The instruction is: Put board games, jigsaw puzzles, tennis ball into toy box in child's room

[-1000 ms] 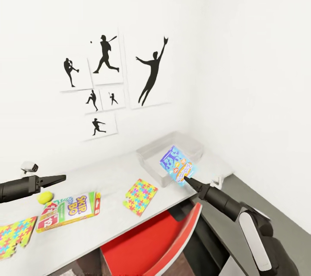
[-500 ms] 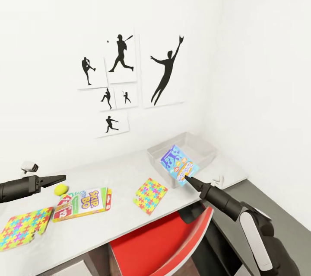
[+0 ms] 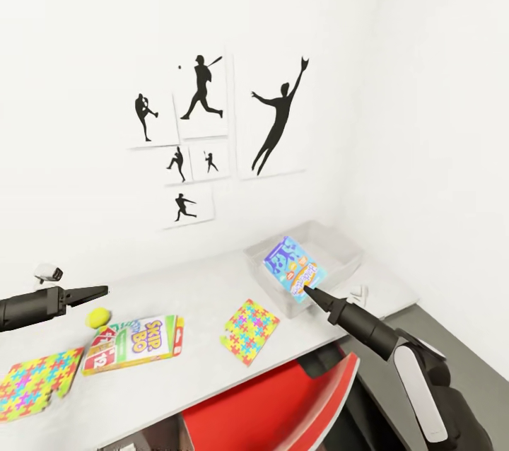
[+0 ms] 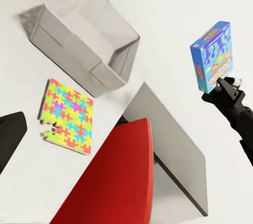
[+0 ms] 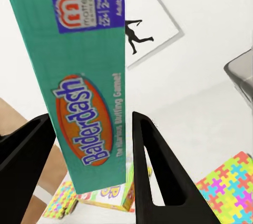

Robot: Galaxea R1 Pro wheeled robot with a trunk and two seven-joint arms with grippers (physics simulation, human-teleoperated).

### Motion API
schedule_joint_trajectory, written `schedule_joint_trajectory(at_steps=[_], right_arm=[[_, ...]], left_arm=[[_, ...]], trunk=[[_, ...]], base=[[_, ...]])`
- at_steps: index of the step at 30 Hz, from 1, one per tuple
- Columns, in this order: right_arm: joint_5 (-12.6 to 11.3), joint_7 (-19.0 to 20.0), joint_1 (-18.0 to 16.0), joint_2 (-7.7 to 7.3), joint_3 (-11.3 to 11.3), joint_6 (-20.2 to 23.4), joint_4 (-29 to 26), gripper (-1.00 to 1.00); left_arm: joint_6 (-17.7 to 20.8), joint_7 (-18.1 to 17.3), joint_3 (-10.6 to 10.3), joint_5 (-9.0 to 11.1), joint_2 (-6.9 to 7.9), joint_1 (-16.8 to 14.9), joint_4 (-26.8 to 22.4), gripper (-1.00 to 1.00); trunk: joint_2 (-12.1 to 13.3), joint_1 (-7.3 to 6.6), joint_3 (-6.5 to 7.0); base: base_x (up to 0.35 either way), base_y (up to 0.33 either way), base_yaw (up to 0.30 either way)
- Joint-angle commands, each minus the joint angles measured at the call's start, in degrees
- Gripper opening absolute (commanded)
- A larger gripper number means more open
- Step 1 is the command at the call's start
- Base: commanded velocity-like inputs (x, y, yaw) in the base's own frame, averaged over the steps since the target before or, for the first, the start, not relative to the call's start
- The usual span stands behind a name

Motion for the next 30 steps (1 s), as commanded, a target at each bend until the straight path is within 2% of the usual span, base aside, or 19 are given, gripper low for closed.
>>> schedule_joint_trajectory(at_steps=[1, 14, 21, 30], right_arm=[[-0.3, 0.0, 0.0, 0.04, 0.0, 0.4, -0.2, -1.00], [-0.3, -0.1, 0.0, 0.13, 0.3, 0.5, -0.5, -1.00], [-0.3, 0.0, 0.0, -0.01, 0.3, 0.5, -0.5, -1.00], [-0.3, 0.1, 0.0, -0.05, 0.2, 0.4, -0.6, -1.00]], left_arm=[[0.6, -0.3, 0.0, -0.1, 0.00, -0.1, 0.0, 1.00], [0.6, -0.3, 0.0, -0.1, 0.00, -0.1, 0.0, 1.00], [0.5, -0.3, 0.0, -0.1, 0.00, -0.1, 0.0, 1.00], [0.6, -0.3, 0.0, -0.1, 0.00, -0.1, 0.0, 1.00]], trunk=[[-0.1, 0.04, -0.12], [-0.1, 0.04, -0.08], [-0.1, 0.04, -0.08], [-0.1, 0.04, -0.08]], base=[[0.005, 0.000, 0.236], [0.019, -0.001, 0.262], [0.217, -0.016, 0.036], [0.106, -0.063, 0.058]])
